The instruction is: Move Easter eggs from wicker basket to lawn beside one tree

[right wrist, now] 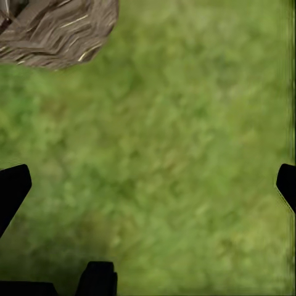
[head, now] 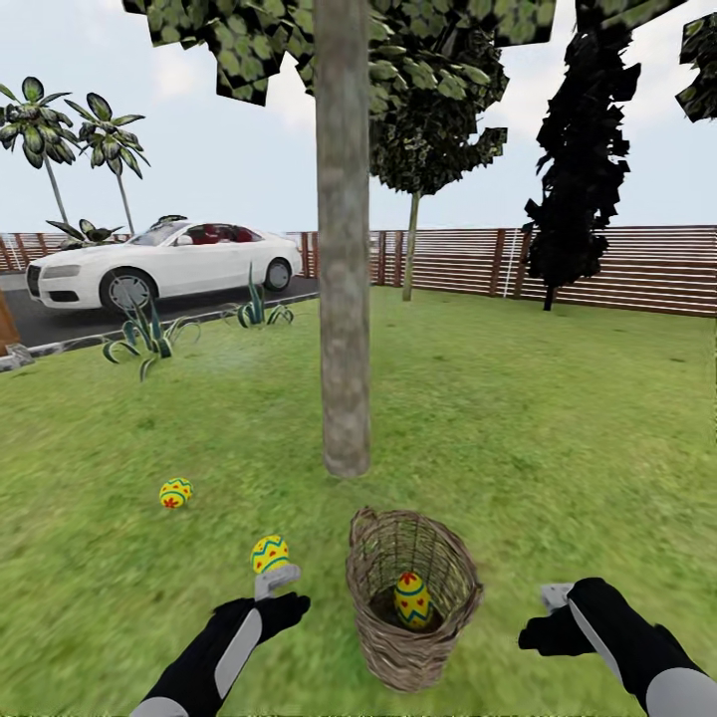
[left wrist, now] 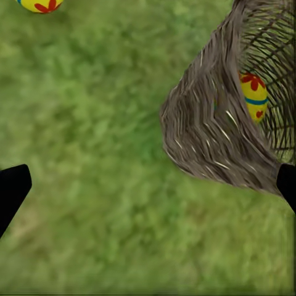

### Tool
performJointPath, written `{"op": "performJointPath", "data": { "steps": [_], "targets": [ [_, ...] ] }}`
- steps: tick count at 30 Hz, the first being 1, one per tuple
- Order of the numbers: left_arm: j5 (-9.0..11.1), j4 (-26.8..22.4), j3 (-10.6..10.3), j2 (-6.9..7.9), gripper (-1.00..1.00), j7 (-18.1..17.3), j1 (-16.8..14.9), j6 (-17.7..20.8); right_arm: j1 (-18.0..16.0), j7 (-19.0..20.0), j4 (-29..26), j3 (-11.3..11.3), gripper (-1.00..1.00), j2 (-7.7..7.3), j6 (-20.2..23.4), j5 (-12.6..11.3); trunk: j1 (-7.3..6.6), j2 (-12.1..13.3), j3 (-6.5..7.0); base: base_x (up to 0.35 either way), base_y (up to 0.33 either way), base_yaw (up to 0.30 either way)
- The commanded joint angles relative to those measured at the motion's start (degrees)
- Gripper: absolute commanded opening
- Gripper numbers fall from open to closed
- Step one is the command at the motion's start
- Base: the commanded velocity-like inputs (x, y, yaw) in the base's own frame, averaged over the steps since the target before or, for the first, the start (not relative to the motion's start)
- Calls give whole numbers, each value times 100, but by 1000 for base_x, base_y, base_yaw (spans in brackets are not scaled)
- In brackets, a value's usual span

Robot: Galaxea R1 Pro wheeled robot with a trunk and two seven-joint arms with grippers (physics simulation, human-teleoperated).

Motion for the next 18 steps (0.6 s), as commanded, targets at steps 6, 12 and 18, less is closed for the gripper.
{"op": "performJointPath", "data": {
  "steps": [6,12,18],
  "targets": [
    [64,-27,-19,93,100,48,-3,151,-3,-4,-5,29,100,-22,16,-37,-1,-3,-6,-18,-308,0],
    [64,-31,-13,101,100,47,-1,158,-3,-4,-5,28,100,-26,17,-38,-1,-3,-6,-1,-308,0],
    [64,-35,-7,102,100,47,1,158,-3,-4,-5,35,100,-26,19,-34,-1,-3,-6,0,-308,0]
  ]
}}
